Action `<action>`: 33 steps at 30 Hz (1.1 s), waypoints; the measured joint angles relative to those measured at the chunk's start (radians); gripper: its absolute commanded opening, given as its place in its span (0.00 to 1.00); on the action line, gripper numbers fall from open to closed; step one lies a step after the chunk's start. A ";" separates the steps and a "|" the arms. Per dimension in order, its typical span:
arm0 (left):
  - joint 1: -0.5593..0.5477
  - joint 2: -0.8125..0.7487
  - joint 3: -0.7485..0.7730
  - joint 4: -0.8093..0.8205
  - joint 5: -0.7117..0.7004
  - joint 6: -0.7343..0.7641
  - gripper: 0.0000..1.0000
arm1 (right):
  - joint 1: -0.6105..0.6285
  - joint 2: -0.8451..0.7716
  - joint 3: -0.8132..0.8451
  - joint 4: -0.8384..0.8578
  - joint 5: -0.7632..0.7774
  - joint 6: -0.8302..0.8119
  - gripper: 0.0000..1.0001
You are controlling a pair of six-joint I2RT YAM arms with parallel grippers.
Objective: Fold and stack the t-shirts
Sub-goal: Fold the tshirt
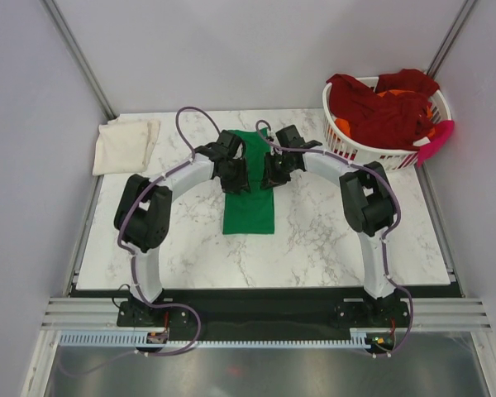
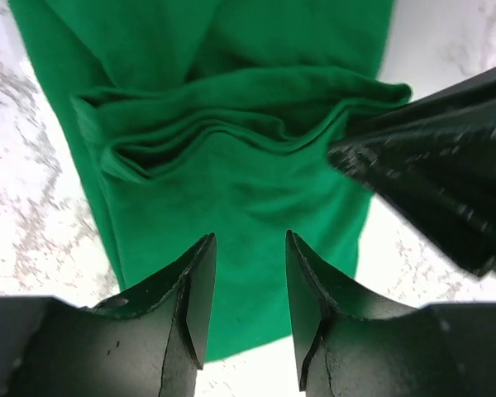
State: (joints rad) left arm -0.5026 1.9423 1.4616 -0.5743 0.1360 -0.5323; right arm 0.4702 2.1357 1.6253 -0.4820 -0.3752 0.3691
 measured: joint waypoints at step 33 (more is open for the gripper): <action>0.110 -0.397 -0.422 0.118 0.074 0.023 0.61 | -0.079 -0.513 -0.528 0.088 -0.042 0.009 0.69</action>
State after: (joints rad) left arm -0.3927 1.5448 1.0393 -0.4561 0.2104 -0.5091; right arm 0.3908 1.6230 1.0973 -0.3939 -0.4175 0.3782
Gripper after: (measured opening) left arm 0.585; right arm 0.709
